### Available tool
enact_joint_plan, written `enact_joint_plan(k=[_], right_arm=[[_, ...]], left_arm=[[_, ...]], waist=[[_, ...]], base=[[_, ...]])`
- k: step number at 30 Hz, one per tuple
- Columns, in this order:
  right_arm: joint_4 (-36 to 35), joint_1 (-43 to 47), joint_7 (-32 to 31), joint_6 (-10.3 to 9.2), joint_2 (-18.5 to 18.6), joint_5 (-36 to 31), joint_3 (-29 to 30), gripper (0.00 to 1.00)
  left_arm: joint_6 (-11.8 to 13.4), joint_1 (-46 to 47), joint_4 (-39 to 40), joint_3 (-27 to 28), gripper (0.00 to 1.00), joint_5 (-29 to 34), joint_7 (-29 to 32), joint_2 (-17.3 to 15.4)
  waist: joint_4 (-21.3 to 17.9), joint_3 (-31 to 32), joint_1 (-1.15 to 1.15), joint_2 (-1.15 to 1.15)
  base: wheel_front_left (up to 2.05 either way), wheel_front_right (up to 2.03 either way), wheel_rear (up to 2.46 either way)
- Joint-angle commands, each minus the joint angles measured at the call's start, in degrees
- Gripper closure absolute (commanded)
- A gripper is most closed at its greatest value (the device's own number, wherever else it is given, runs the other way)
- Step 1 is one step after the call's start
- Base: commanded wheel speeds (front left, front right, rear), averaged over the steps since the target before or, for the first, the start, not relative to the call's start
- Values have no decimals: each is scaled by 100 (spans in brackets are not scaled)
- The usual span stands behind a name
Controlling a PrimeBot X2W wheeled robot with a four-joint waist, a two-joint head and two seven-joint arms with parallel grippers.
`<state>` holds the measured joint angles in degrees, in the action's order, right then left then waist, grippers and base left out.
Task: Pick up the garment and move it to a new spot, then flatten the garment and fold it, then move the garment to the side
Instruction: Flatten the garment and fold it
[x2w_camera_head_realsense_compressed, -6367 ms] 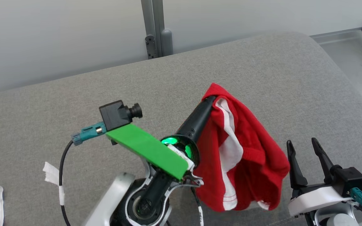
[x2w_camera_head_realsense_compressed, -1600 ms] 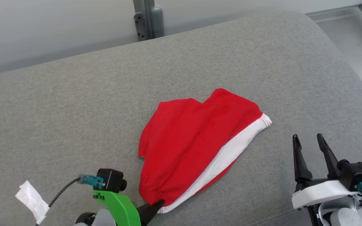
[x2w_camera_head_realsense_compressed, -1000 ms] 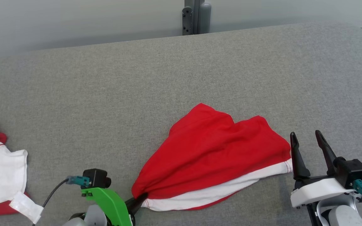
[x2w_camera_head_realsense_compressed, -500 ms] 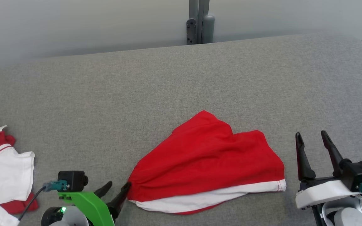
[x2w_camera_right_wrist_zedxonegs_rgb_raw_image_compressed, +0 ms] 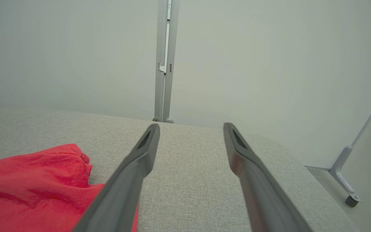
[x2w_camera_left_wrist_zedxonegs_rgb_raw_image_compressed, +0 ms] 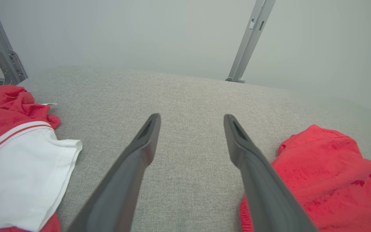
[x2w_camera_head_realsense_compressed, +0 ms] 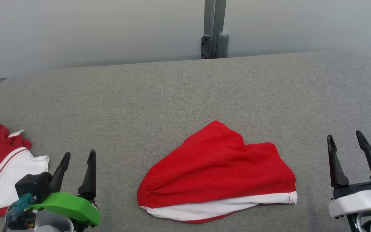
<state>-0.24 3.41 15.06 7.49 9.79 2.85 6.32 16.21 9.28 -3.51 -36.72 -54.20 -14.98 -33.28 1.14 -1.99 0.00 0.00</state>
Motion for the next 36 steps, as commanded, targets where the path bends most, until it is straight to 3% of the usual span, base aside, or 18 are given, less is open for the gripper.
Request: enact_joint_plan(k=[1, 5, 13, 18, 25, 36], right_arm=[[-20, 94, 18, 0, 31, 1, 24, 0], [-16, 156, 18, 0, 42, -18, 41, 0], [210, 297, 18, 0, -93, -77, -69, 0], [423, 454, 18, 0, -225, -109, -107, 0], [551, 537, 18, 0, -371, -123, -107, 0], [491, 328, 18, 0, -381, -133, -232, 0]], left_arm=[[-45, -223, 37, 274, 0, 326, -21, 150], [-293, -755, 38, 1255, 0, 1315, -21, 615], [-1586, -1560, -259, 2629, 0, 2743, -17, 1671], [-2179, -1887, -472, 3295, 0, 3307, -17, 2144], [-2367, -2011, -534, 3714, 0, 3726, -17, 2517], [-2374, -1851, -417, 3537, 0, 3594, -17, 2437]], waist=[[82, 88, 0, 0], [139, 151, 0, 0], [156, 223, 0, 0], [126, 299, 0, 0], [94, 337, 0, 0], [38, 271, 0, 0]], base=[[0, 0, 0], [0, 0, 0], [0, 0, 0], [0, 0, 0], [0, 0, 0], [0, 0, 0]])
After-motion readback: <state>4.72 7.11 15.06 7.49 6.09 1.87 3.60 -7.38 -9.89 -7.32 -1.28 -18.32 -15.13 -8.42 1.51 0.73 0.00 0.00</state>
